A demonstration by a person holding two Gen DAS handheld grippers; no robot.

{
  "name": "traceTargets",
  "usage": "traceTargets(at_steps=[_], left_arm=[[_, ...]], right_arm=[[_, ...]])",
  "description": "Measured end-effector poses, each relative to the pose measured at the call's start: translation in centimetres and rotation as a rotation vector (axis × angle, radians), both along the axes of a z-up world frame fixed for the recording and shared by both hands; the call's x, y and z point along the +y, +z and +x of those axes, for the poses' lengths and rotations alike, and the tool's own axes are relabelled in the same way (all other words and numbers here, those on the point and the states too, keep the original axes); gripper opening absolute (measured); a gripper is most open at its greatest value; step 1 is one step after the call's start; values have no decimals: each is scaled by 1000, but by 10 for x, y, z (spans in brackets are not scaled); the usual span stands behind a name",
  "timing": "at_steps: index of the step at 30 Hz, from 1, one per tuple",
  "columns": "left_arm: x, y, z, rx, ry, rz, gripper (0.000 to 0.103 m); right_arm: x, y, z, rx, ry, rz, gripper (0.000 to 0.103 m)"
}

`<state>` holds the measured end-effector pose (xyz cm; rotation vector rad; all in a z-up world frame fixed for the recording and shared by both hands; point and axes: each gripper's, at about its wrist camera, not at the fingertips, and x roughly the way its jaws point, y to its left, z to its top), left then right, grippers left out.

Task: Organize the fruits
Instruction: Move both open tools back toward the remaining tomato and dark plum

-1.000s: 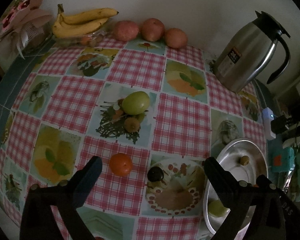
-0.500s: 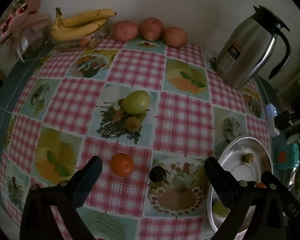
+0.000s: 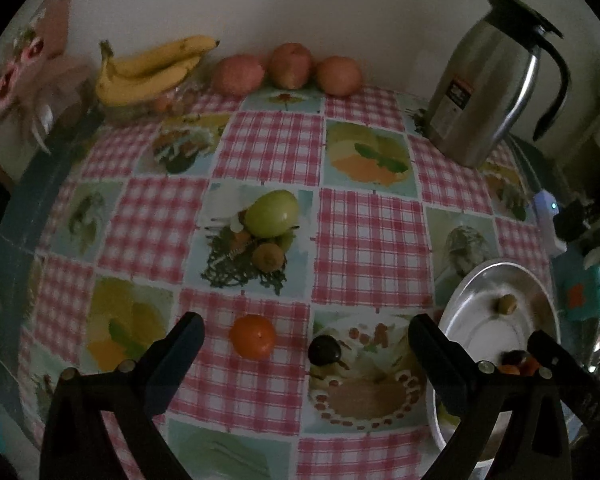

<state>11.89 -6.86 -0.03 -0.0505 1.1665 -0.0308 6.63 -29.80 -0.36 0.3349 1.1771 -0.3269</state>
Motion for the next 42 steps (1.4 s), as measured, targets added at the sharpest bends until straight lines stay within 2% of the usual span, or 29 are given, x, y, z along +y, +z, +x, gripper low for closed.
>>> traceTargets(at_steps=[9, 12, 15, 19, 24, 37, 42], left_arm=[[-4, 5, -1, -18, -76, 68, 103], [1, 6, 0, -14, -88, 55, 103], [12, 8, 3, -10, -68, 40, 103], [27, 13, 4, -25, -48, 62, 103], [54, 19, 5, -39, -2, 72, 103], [128, 32, -1, -79, 161, 165, 103], [150, 39, -5, -94, 213, 138, 103]], right_arm=[[6, -1, 3, 20, 28, -35, 94], [10, -4, 5, 35, 43, -47, 94], [16, -6, 8, 44, 61, -61, 94], [28, -7, 11, 54, 94, -84, 94], [49, -8, 15, 47, 138, -56, 94], [116, -9, 22, 47, 289, -29, 94], [127, -7, 21, 35, 305, -13, 94]])
